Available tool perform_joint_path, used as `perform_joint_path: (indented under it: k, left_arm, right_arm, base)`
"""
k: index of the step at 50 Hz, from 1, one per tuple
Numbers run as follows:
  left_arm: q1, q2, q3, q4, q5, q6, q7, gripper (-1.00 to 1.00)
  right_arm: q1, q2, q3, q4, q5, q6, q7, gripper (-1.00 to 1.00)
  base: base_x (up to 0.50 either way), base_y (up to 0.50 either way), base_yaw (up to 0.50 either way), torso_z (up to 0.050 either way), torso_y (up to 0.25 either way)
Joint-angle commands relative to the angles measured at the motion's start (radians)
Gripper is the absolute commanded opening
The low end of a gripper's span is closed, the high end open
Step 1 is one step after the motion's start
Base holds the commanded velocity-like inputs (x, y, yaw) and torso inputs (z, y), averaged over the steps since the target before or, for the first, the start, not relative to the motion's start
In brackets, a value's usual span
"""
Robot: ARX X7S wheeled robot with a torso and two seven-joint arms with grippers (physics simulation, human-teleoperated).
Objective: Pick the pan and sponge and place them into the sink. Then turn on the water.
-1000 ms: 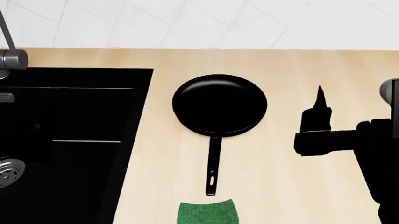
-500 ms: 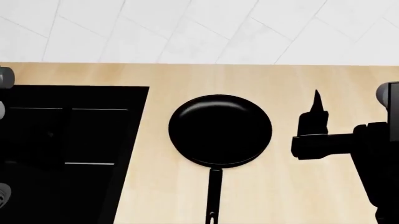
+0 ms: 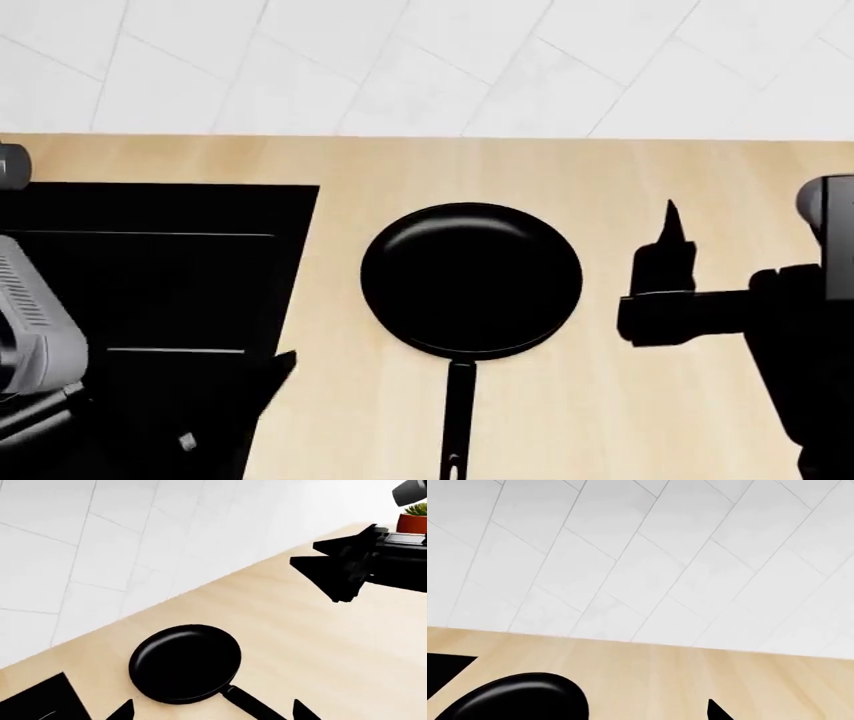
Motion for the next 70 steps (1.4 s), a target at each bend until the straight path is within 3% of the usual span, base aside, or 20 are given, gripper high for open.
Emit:
perform_joint_path:
  k: [1, 8, 15, 20, 23, 35, 70]
  left_arm:
    - [-0.077, -0.030, 0.039, 0.066, -0.221, -0.102, 0.066, 1.00]
    - [-0.167, 0.009, 0.100, 0.020, -0.253, -0.157, 0.057, 1.00]
    - [-0.200, 0.019, 0.198, 0.007, -0.139, -0.142, 0.190, 1.00]
    - [-0.212, 0.034, 0.237, -0.009, -0.109, -0.136, 0.225, 1.00]
    - [-0.225, 0.044, 0.317, -0.039, -0.026, -0.149, 0.230, 1.00]
    - [-0.181, 0.039, 0.349, -0.026, -0.034, -0.132, 0.252, 1.00]
    - [-0.172, 0.077, 0.542, -0.225, 0.154, -0.022, 0.416, 1.00]
  right_arm:
    - [0.005, 0.003, -0.001, -0.006, 0.022, 0.038, 0.010, 1.00]
    - [-0.003, 0.003, 0.000, -0.004, 0.023, 0.031, 0.010, 1.00]
    - [0.000, 0.000, 0.003, -0.007, 0.022, 0.025, 0.016, 1.00]
    - [0.026, 0.006, 0.011, -0.001, 0.030, 0.037, 0.021, 1.00]
    - [0.032, 0.004, 0.027, -0.016, 0.039, 0.039, 0.029, 1.00]
    - [0.006, 0.005, 0.045, -0.020, 0.050, 0.035, 0.032, 1.00]
    - [-0.047, 0.002, 0.017, 0.003, 0.034, -0.009, 0.018, 1.00]
  base:
    - [0.00, 0.00, 0.00, 0.000, 0.000]
    - [0.00, 0.00, 0.00, 0.000, 0.000]
    - [0.00, 0.00, 0.00, 0.000, 0.000]
    - [0.00, 0.00, 0.00, 0.000, 0.000]
    - [0.00, 0.00, 0.00, 0.000, 0.000]
    - [0.00, 0.00, 0.00, 0.000, 0.000]
    - [0.00, 0.00, 0.00, 0.000, 0.000]
